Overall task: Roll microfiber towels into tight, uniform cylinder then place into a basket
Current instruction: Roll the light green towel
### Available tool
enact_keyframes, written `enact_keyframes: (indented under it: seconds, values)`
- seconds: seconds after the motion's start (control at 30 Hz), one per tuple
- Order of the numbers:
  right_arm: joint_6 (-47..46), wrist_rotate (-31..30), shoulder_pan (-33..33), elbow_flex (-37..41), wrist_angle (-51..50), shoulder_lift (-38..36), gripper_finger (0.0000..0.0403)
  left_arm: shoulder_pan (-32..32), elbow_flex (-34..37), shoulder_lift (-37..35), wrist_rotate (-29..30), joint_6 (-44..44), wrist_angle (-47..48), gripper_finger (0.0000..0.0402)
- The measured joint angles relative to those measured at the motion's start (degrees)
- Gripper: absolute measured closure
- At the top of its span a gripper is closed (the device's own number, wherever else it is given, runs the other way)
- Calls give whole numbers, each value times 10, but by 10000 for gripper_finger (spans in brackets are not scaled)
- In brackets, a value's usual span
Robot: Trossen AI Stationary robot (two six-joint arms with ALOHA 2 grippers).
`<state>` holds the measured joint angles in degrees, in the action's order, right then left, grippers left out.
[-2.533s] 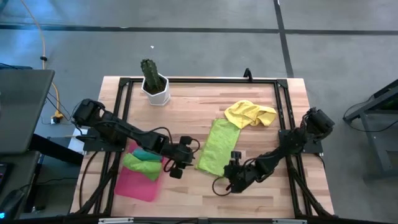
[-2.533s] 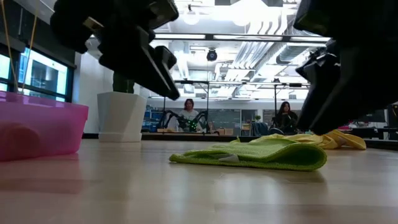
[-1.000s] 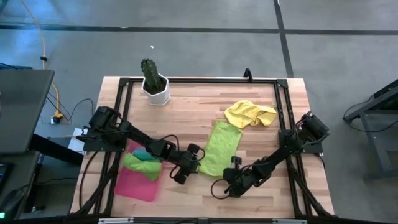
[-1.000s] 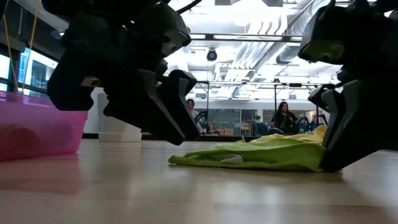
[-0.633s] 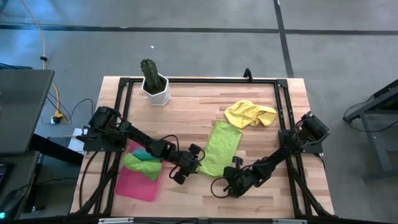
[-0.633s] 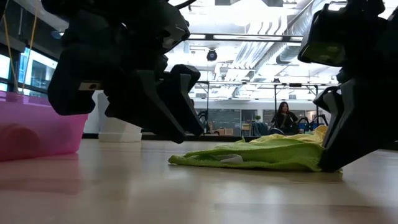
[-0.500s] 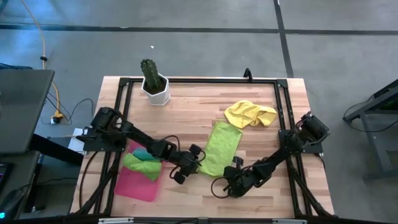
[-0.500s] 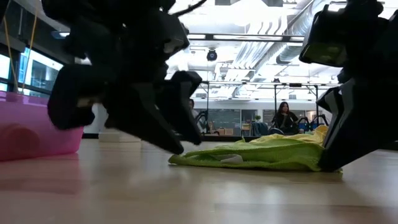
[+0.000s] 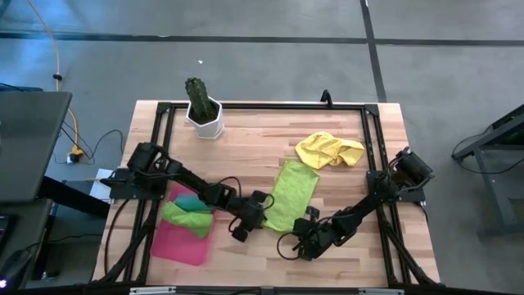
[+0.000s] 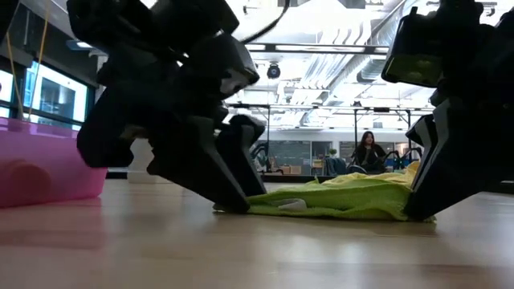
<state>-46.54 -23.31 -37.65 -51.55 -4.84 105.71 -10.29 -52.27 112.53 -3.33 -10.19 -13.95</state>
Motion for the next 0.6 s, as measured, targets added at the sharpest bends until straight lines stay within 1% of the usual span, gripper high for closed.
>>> enact_keyframes:
  seconds: [0.07, 0.13, 0.2, 0.37, 0.5, 0.6]
  values:
    - [0, 0, 0, 0, 0, 0, 402, 2, 0, 0, -16, 44, 3, 264]
    - [-1, 0, 0, 0, 0, 0, 402, 2, 1, 0, -20, 105, 3, 286]
    - [-9, 0, 0, 0, -1, 0, 402, 1, 1, 0, -34, 183, -4, 311]
    - [-49, 6, 0, 0, -2, 0, 402, -3, 3, 3, -97, 388, -29, 368]
    - [-87, 33, 2, -1, -2, -2, 402, -1, 3, 3, -108, 479, -53, 396]
    - [-91, 51, 2, -1, -6, -10, 402, -1, 3, 3, -107, 523, -68, 396]
